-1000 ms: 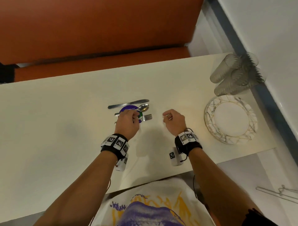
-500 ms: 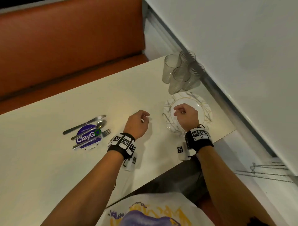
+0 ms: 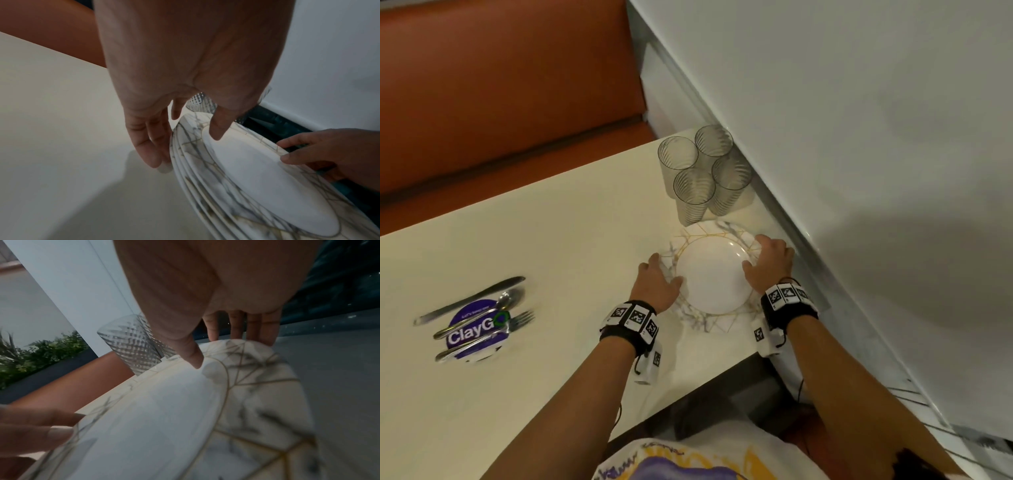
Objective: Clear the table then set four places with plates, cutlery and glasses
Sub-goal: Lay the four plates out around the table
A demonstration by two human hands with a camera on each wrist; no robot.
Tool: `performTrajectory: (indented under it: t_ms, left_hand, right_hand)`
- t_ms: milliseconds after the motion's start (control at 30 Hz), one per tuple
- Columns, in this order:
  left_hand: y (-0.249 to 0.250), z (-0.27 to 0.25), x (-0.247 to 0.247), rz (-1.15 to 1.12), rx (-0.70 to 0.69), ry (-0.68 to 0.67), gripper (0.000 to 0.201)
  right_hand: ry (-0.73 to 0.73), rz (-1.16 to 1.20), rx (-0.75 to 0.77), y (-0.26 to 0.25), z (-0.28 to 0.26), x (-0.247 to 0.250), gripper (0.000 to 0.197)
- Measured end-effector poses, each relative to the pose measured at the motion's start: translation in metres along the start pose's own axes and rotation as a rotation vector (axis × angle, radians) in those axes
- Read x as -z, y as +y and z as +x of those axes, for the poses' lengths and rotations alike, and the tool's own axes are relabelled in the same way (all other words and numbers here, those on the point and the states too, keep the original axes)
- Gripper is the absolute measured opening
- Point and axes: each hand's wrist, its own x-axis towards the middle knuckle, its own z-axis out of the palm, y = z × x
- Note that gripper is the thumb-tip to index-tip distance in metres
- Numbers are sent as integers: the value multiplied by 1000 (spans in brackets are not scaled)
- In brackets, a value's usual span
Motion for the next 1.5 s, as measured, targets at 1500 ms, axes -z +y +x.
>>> performTrajectory:
  t_ms: [1500]
  left_hand:
    - [-298, -103, 254, -1323, 254, 604, 62]
  right_hand:
    - [-265, 635, 265, -332, -163, -105, 33]
